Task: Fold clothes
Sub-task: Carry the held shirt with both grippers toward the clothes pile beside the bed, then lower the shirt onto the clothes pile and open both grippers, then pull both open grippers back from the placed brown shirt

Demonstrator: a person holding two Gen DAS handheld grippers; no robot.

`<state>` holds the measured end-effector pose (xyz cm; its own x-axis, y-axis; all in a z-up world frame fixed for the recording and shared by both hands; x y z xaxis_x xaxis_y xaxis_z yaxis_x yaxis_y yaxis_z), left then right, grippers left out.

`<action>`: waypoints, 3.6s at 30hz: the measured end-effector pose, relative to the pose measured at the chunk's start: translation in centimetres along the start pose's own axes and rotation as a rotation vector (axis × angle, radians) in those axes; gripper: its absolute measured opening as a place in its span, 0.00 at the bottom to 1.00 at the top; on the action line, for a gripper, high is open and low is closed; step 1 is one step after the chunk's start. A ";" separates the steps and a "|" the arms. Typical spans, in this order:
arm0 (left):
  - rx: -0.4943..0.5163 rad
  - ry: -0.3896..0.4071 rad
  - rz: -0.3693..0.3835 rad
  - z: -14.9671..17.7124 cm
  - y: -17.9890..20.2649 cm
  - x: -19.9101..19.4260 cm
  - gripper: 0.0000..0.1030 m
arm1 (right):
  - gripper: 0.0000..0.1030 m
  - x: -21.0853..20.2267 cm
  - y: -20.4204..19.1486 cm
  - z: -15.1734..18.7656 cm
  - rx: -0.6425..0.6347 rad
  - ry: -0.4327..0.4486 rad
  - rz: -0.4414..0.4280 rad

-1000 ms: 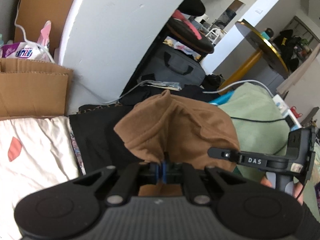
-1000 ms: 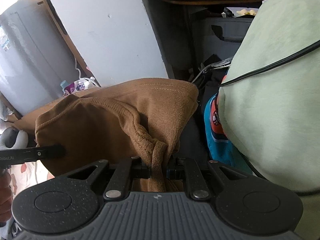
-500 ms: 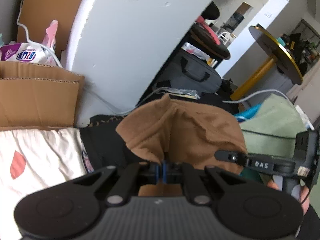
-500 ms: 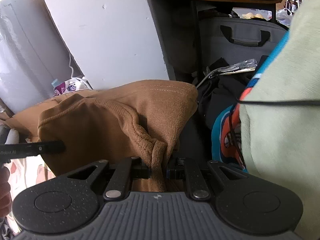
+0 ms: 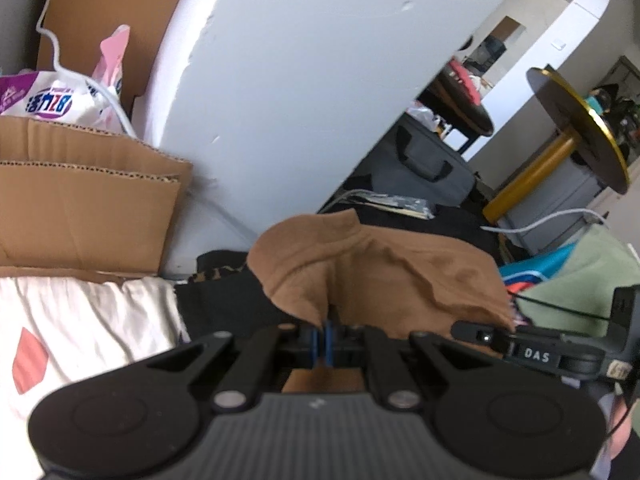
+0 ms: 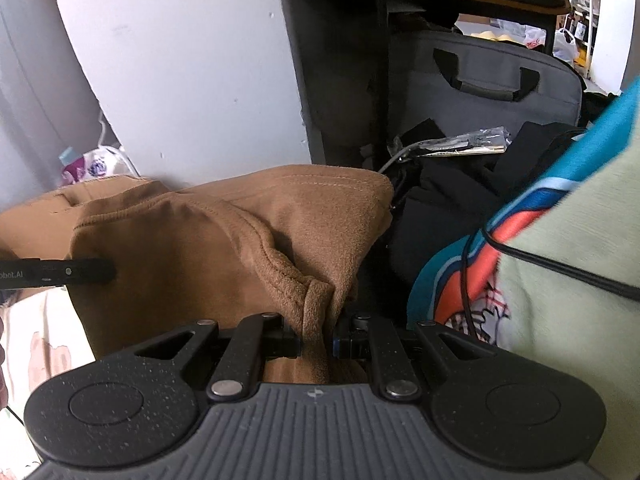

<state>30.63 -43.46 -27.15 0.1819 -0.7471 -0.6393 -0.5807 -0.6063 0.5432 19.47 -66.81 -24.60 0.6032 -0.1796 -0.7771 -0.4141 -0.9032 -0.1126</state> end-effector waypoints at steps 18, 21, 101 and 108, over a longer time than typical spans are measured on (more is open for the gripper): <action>-0.052 -0.070 -0.084 -0.8 -4.8 5.6 0.04 | 0.12 8.2 0.6 -1.0 -0.054 -0.068 0.101; -0.050 -0.084 -0.104 -0.8 -5.4 6.3 0.04 | 0.12 9.6 0.9 -0.8 -0.051 -0.085 0.108; 0.031 -0.147 -0.206 13.1 -3.8 3.2 0.54 | 0.34 7.9 -0.5 11.7 -0.126 0.054 0.185; 0.021 -0.178 -0.201 15.4 -3.8 3.3 0.54 | 0.37 7.3 1.6 13.9 -0.075 0.032 0.198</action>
<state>21.23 -39.41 -39.72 0.1541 -0.5513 -0.8200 -0.5640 -0.7305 0.3851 13.75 -64.13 -39.08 0.5369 -0.3674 -0.7594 -0.4754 -0.8754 0.0874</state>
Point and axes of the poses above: each gripper's, at about its wrist camera, not at the fingertips, and x roughly the way its jaws point, y to its right, z to its underside, the point moved 8 cm from there along x, roughly the way its jaws point, and after that the axes turned 2 degrees about -x, right-handed, at the moved point
